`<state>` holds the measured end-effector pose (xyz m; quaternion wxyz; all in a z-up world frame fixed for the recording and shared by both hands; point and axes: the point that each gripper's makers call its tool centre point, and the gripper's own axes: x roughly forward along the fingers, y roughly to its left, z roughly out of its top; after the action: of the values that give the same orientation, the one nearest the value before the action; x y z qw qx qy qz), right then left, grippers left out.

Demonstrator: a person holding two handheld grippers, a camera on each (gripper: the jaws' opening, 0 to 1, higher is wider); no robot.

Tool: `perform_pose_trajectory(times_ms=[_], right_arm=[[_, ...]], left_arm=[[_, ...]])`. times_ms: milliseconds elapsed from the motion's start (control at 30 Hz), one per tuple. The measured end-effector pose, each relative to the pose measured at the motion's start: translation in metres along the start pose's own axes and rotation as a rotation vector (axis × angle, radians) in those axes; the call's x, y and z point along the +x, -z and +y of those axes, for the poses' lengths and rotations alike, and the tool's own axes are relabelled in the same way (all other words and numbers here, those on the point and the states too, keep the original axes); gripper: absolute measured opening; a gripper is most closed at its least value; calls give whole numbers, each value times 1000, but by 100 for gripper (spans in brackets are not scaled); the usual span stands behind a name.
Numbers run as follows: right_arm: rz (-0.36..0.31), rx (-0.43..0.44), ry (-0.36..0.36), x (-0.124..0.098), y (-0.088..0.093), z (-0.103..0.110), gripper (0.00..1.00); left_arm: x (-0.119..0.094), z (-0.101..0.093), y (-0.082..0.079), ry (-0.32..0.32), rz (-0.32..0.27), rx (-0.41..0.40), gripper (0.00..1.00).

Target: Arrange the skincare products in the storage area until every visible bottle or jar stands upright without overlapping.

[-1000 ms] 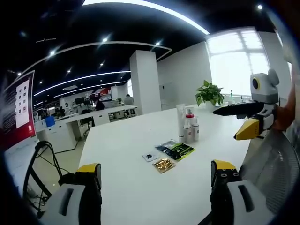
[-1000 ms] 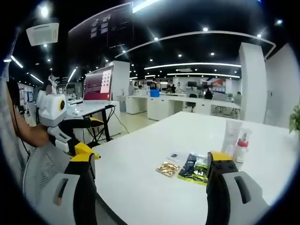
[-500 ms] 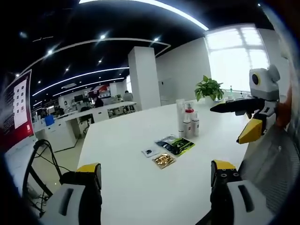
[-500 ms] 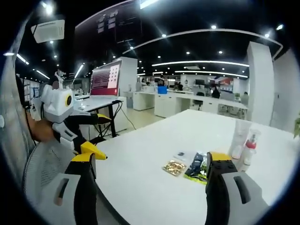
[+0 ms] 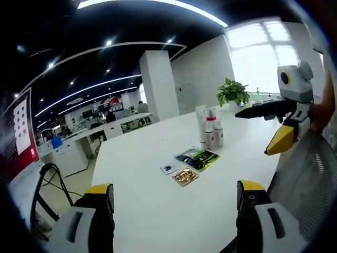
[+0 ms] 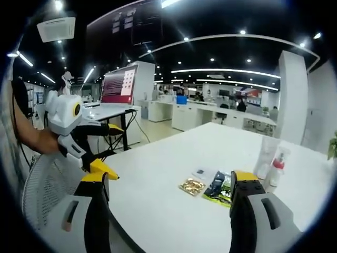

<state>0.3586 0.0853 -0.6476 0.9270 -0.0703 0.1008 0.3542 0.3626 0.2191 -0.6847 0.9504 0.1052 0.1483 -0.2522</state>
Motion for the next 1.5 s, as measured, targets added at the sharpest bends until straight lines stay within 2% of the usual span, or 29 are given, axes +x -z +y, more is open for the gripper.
perform_pose_trajectory(times_ms=[333, 500, 667, 767, 967, 1067, 1500], right_arm=[[14, -29, -42, -3, 3, 12, 92], [2, -22, -34, -3, 0, 8, 92], [-19, -11, -17, -4, -4, 3, 93], [-47, -10, 11, -5, -9, -3, 96], [-67, 15, 25, -3, -14, -7, 98], [-67, 14, 25, -3, -14, -7, 98], [-60, -7, 31, -3, -12, -5, 97]], left_arm=[[0, 0, 2, 2, 10, 19, 100], [0, -2, 0, 5, 4, 23, 100], [-2, 0, -7, 5, -29, -26, 100], [-2, 3, -11, 4, -49, -109, 100], [-4, 8, -19, 0, -91, -152, 100], [-4, 9, -19, 2, -91, -177, 100], [-3, 2, -13, 16, -66, -157, 100]])
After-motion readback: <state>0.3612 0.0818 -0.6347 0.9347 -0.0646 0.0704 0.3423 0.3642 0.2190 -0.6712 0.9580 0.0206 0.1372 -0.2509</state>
